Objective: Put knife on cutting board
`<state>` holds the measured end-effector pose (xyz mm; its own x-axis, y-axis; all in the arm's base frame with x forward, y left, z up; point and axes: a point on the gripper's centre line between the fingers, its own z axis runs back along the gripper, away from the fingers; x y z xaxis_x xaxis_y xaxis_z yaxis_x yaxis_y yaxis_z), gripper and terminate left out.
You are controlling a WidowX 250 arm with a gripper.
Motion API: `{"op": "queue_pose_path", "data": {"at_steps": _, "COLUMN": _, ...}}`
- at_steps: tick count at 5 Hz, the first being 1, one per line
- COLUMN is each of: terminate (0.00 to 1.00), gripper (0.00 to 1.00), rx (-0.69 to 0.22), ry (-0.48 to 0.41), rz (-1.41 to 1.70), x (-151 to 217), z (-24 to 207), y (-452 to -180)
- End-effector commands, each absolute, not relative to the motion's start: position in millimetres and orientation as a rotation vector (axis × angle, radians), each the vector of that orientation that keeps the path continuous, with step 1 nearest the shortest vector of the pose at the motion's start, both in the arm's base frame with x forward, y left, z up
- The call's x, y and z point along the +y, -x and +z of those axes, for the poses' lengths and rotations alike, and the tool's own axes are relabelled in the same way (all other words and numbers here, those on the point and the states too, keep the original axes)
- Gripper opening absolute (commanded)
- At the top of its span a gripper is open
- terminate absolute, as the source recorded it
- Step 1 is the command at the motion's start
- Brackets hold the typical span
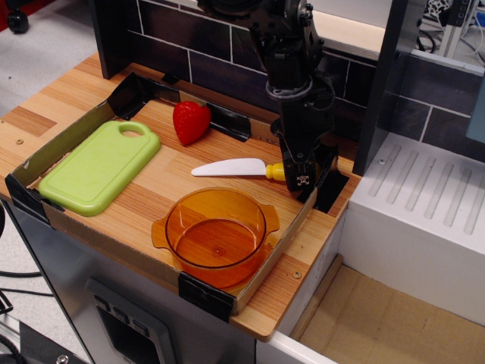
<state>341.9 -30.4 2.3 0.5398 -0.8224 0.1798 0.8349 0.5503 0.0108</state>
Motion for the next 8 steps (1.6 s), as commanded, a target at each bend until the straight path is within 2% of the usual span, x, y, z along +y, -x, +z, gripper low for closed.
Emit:
{"op": "queue_pose_path", "data": {"at_steps": 1, "terminate": 0.00, "gripper": 0.00, "rx": -0.315, "ry": 0.017, "rz": -0.963, "x": -10, "z": 57, "y": -337}}
{"op": "queue_pose_path", "data": {"at_steps": 2, "terminate": 0.00, "gripper": 0.00, "rx": -0.374, "ry": -0.007, "rz": -0.918, "x": 8, "z": 79, "y": -335}}
{"op": "queue_pose_path", "data": {"at_steps": 3, "terminate": 0.00, "gripper": 0.00, "rx": -0.420, "ry": -0.133, "rz": -0.818, "x": 31, "z": 102, "y": -323}}
{"op": "queue_pose_path", "data": {"at_steps": 4, "terminate": 0.00, "gripper": 0.00, "rx": -0.370, "ry": -0.149, "rz": -0.680, "x": 53, "z": 103, "y": -299}}
{"op": "queue_pose_path", "data": {"at_steps": 5, "terminate": 0.00, "gripper": 0.00, "rx": -0.296, "ry": -0.127, "rz": -0.558, "x": 69, "z": 93, "y": -284}}
{"op": "queue_pose_path", "data": {"at_steps": 6, "terminate": 0.00, "gripper": 0.00, "rx": -0.284, "ry": -0.096, "rz": -0.408, "x": 86, "z": 82, "y": -282}}
{"op": "queue_pose_path", "data": {"at_steps": 8, "terminate": 0.00, "gripper": 0.00, "rx": -0.245, "ry": -0.062, "rz": -0.374, "x": 112, "z": 48, "y": -287}}
